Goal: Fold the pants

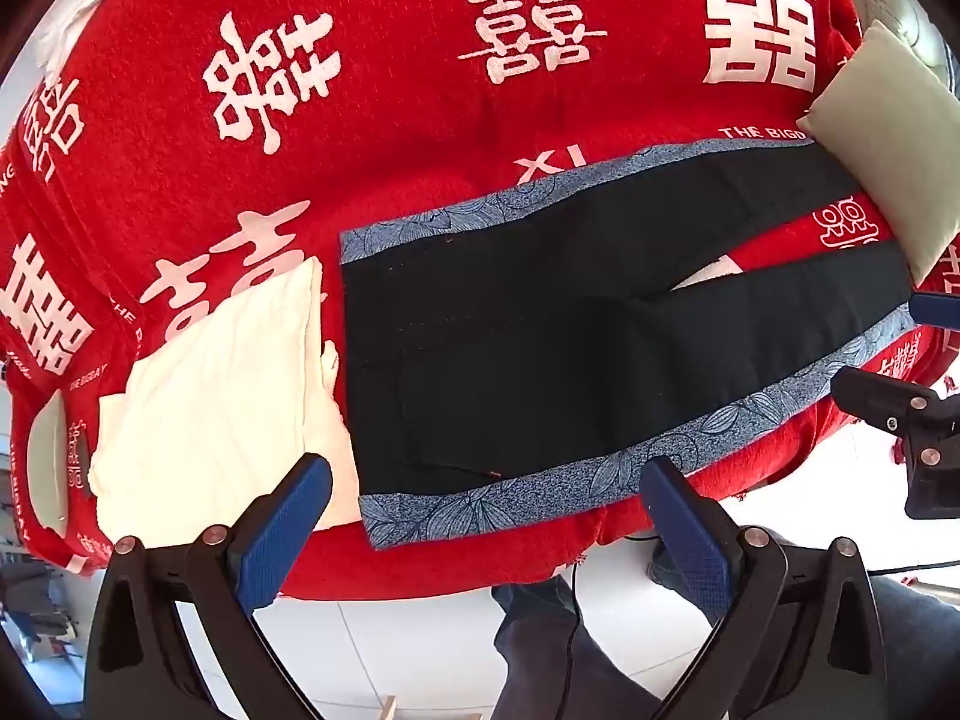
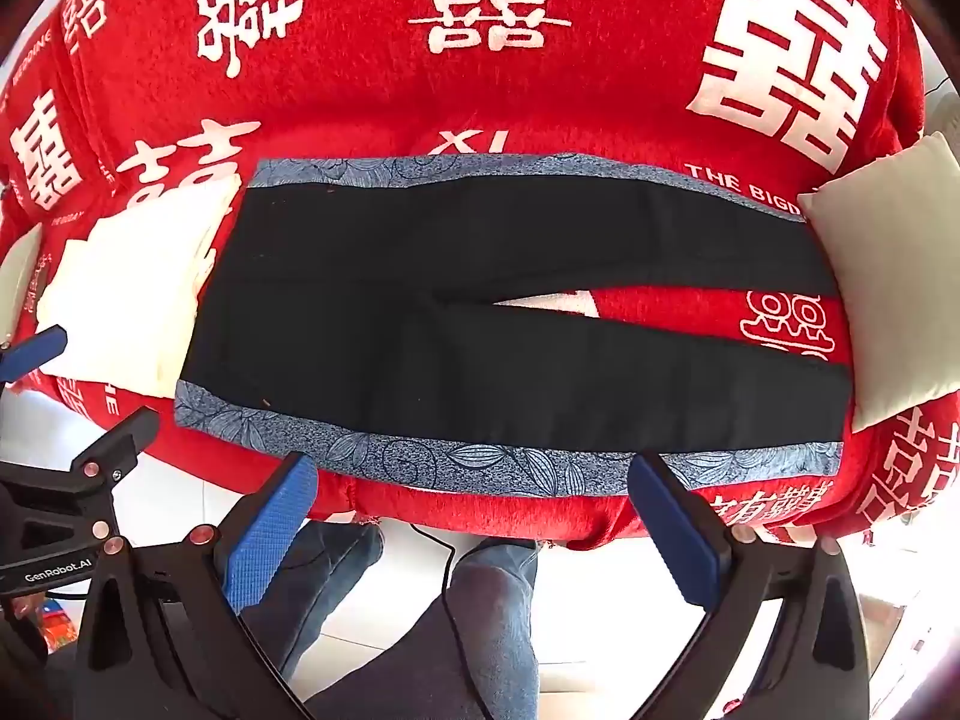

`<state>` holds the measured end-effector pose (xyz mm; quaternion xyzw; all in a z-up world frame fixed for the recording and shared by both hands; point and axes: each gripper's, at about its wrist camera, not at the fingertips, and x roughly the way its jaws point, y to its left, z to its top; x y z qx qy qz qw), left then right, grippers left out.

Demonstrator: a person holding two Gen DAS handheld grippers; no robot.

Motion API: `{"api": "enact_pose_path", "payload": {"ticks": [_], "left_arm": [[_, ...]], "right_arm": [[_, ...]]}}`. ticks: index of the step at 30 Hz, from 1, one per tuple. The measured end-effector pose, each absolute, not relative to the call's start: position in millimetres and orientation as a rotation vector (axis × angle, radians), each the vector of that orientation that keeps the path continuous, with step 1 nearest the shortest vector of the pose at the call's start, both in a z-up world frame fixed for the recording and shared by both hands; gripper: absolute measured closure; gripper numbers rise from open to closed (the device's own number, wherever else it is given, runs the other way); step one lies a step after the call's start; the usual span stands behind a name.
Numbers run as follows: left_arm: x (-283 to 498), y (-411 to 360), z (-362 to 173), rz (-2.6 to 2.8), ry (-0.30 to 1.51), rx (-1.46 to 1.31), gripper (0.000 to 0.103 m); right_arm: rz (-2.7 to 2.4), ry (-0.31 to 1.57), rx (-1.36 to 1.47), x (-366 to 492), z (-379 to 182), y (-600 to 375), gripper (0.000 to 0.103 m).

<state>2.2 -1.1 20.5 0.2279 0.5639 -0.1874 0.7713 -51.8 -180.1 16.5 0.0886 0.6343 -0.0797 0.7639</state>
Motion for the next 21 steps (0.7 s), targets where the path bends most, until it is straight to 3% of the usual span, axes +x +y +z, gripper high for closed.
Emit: {"api": "enact_pose_path", "payload": {"ticks": [21], "left_arm": [[1.9,1.4,22.3,-0.392,1.214,0.495,0.0]], "right_arm": [[-0.177,1.371,0.191,-53.2,16.7,-186.0,0.0]]}}
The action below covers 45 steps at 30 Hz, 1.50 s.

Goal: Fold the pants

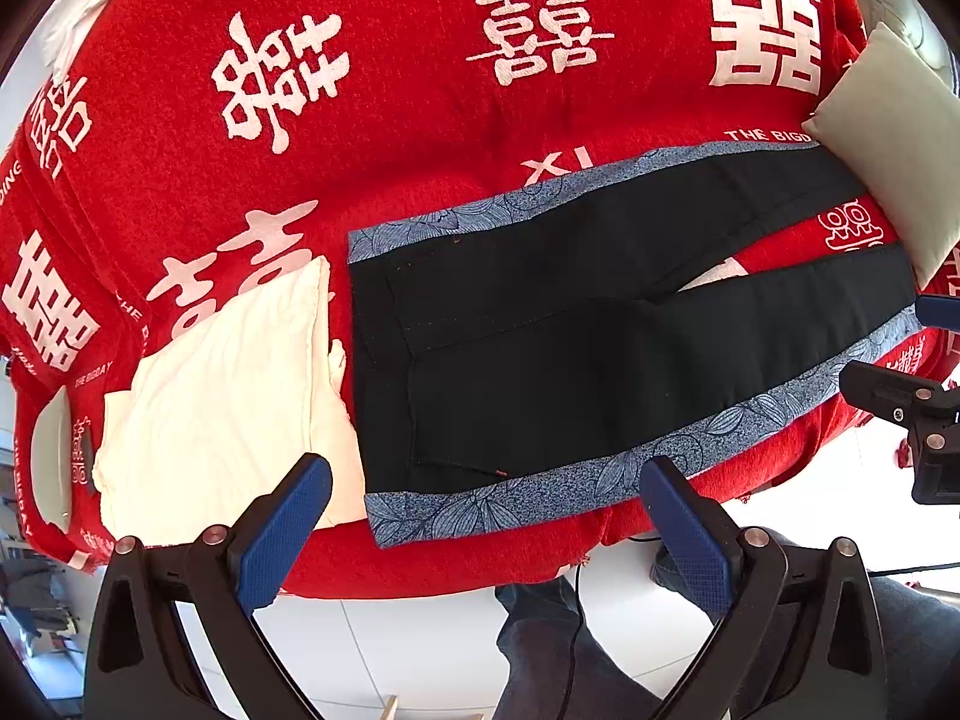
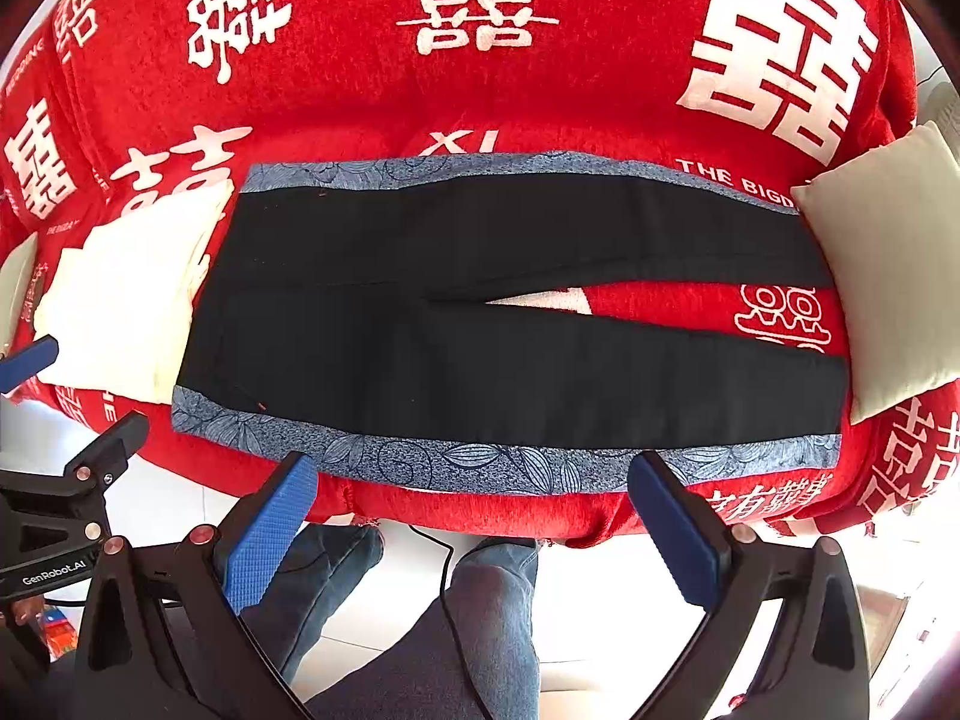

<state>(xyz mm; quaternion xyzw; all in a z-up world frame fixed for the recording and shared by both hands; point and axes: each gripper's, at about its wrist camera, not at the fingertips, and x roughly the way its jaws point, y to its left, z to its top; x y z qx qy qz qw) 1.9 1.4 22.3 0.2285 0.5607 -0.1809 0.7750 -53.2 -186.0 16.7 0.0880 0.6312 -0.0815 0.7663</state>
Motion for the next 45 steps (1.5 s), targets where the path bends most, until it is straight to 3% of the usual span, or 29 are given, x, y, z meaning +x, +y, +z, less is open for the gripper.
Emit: {"api": "enact_pose_path", "payload": {"ticks": [28,35,45], "left_arm": [[-14,-23,21,-0.326,1.219,0.507,0.0],[-32,-33,27,-0.24,1.266,0.384,0.0],[-38,-10,5,-0.187,1.36,0.226,0.0]], "right_arm": [[-0.163,1.363,0.16,-58,19,-207,0.0],[-0.104,1.392,0.098,-70,22,-228,0.0],[-0.093,1.377,0.461,-105,-10,-281,0.0]]}}
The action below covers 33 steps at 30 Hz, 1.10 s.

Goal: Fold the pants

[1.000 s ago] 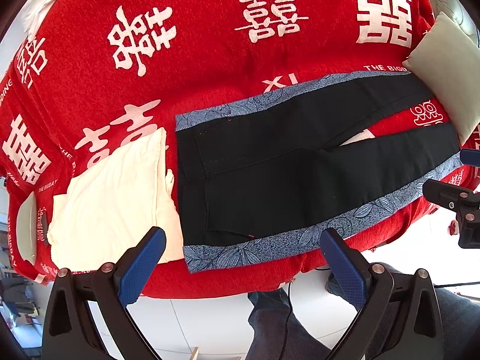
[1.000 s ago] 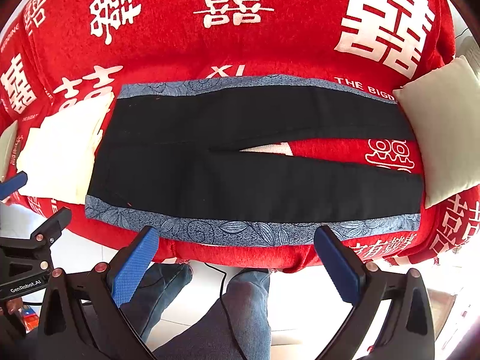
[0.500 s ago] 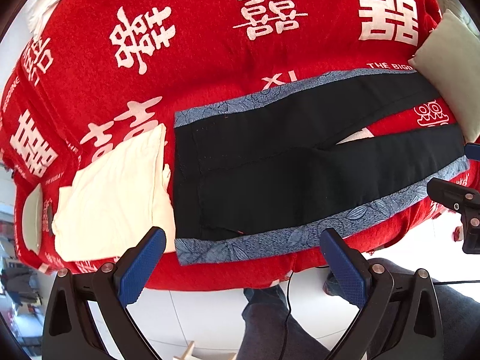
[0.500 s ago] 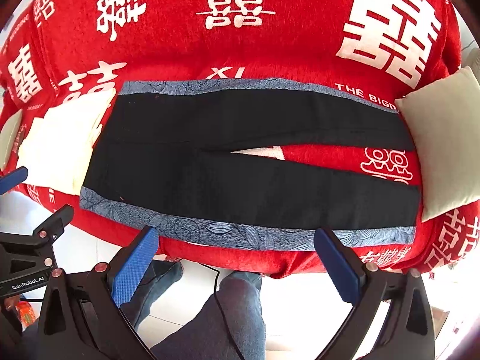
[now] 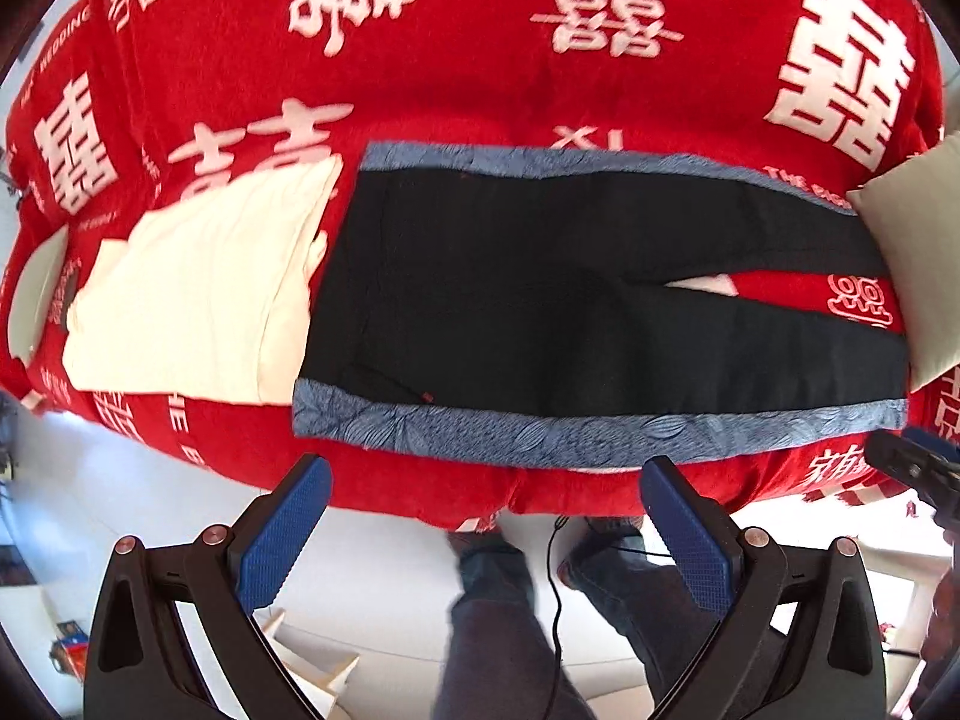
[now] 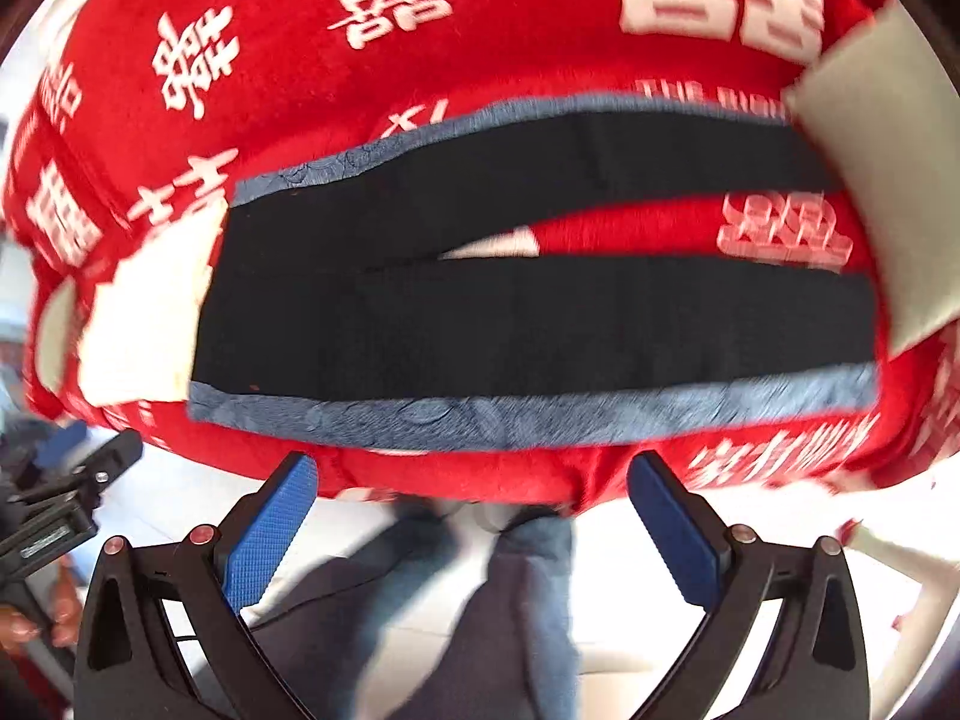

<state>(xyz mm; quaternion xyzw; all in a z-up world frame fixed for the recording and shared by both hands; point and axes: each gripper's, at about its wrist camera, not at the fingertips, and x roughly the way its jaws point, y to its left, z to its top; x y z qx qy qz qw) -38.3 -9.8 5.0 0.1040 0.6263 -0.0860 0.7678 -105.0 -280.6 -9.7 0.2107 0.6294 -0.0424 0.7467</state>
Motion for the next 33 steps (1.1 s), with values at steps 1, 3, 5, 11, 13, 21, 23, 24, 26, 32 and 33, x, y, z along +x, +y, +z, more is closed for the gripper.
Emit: {"api": "enact_pose_path", "payload": {"ticks": [1,3,5,11,13,21,23,24,26,32,33], "left_arm": [[-37,-6,0,-0.185,1.369,0.219,0.0],[-34,5,-17,-0.186,1.387,0.192,0.0],[-32,15,-35,-0.187,1.409,0.163,0.0],[-30,46,-94,-0.225,1.447,0.058,0.0],[-29,57,-113,-0.252,1.448,0.014,0.001],[-19,90,-175,-0.32,1.478,-0.222,0.01],[-18,94,-187,-0.32,1.488,-0.252,0.01],[-19,94,-192,-0.321,1.493,-0.26,0.01],[-21,94,-199,-0.335,1.501,-0.285,0.009],[-15,93,-200,-0.373,1.498,-0.431,0.009],[-11,92,-198,-0.375,1.492,-0.464,0.009]], "right_arm": [[-0.079,1.385,0.502,-109,-16,-281,0.0],[-0.055,1.39,0.568,-117,-31,-278,0.0],[-0.016,1.399,0.667,-121,-52,-267,0.0],[0.105,1.426,0.96,-121,-126,-219,0.013],[0.155,1.413,1.052,-114,-154,-203,0.029],[0.272,1.366,1.191,-84,-244,-152,0.03],[0.286,1.336,1.219,-79,-256,-149,0.03],[0.293,1.318,1.235,-78,-257,-149,0.03],[0.301,1.278,1.265,-74,-259,-148,0.03],[0.365,1.109,1.324,-56,-221,-160,0.03],[0.388,1.088,1.319,-53,-211,-161,0.03]]}}
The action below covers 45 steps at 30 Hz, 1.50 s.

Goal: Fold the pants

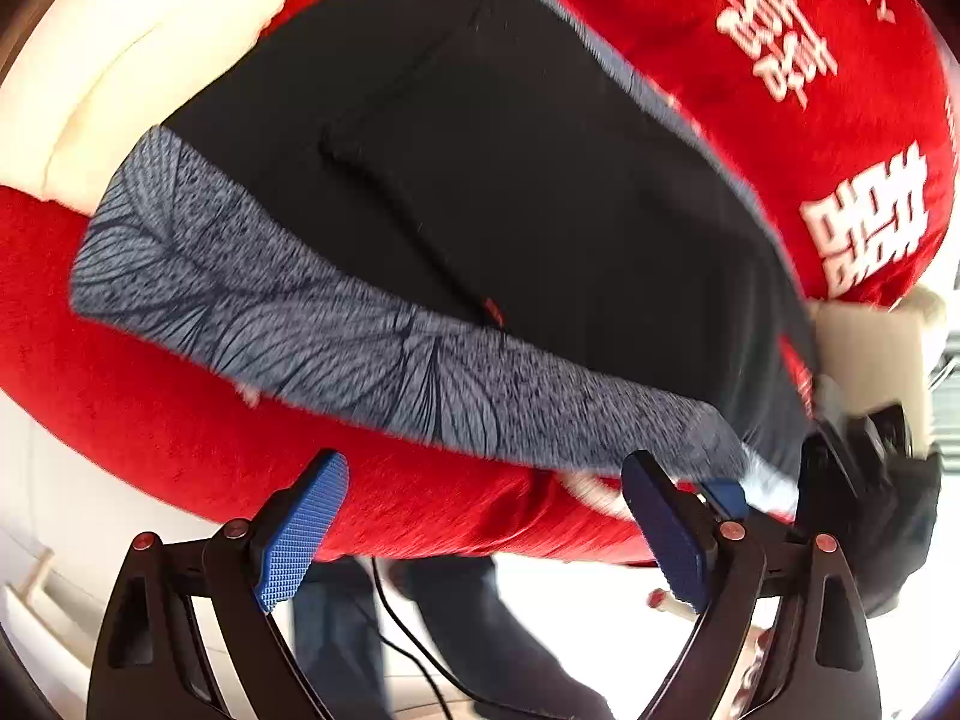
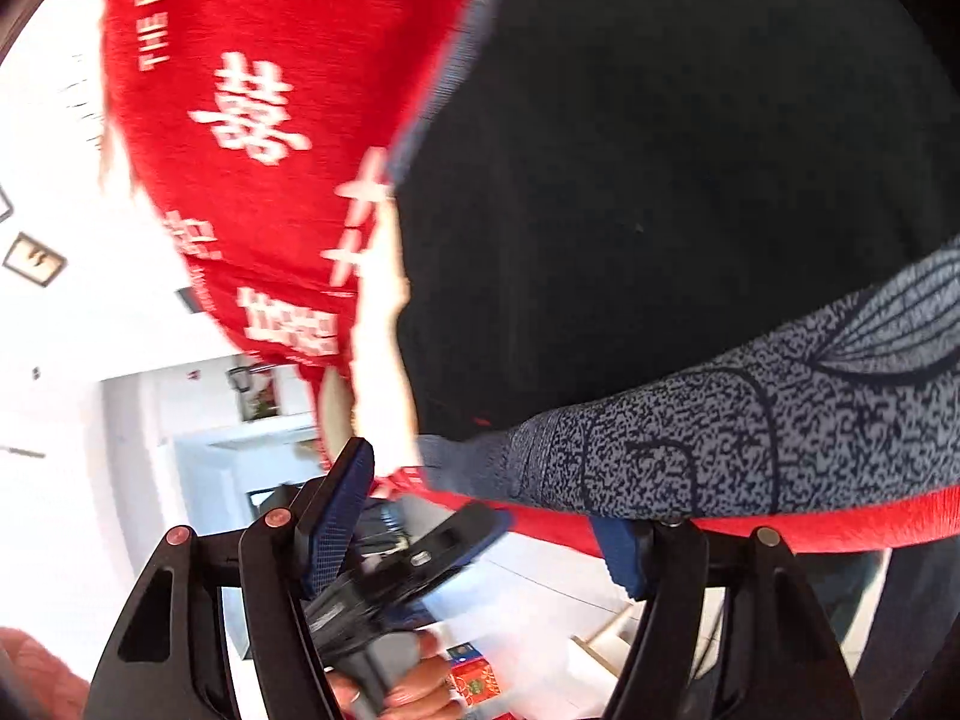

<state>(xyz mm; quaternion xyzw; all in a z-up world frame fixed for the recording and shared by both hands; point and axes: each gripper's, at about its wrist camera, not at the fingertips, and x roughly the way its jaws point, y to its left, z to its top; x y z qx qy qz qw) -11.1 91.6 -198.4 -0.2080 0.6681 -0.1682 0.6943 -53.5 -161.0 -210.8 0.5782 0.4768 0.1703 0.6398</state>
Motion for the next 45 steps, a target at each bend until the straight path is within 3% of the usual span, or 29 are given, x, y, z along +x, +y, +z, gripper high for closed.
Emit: {"api": "enact_pose_path", "payload": {"ticks": [7,8,9,10,13,18,27,29,31,32,34,39,45], "left_arm": [[13,96,-198,-0.325,1.445,-0.688,0.01],[17,98,-200,-0.292,1.435,-0.701,0.013],[20,101,-202,-0.266,1.419,-0.709,0.025],[24,104,-204,-0.242,1.416,-0.713,0.052],[34,106,-209,-0.23,1.424,-0.711,0.075],[49,96,-184,-0.316,1.403,-0.606,0.076],[69,80,-166,-0.406,1.412,-0.429,0.076],[66,80,-172,-0.394,1.431,-0.404,0.076],[64,81,-179,-0.371,1.45,-0.385,0.076],[63,81,-182,-0.359,1.456,-0.375,0.076],[61,83,-181,-0.352,1.453,-0.372,0.083],[70,82,-156,-0.383,1.403,-0.395,0.083],[104,60,-119,-0.405,1.336,-0.397,0.083]], "right_arm": [[0.457,1.013,1.311,-44,-180,-170,0.03],[0.462,1.015,1.308,-43,-180,-170,0.03],[0.464,1.022,1.304,-44,-183,-168,0.03],[0.462,1.034,1.3,-43,-186,-165,0.03],[0.423,1.072,1.305,-54,-203,-170,0.03],[0.284,1.064,1.383,-90,-234,-204,0.03],[0.126,0.779,1.727,-146,-277,-266,0.03],[0.083,0.686,1.818,-156,-281,-278,0.041],[0.05,0.674,1.886,-159,-283,-284,0.088],[0.014,0.715,1.893,-157,-282,-286,0.096],[-0.052,0.824,1.785,-151,-266,-290,0.096],[-0.036,0.957,1.384,-113,-184,-301,0.096],[0.019,1.002,1.125,-60,-121,-322,0.096]]}}
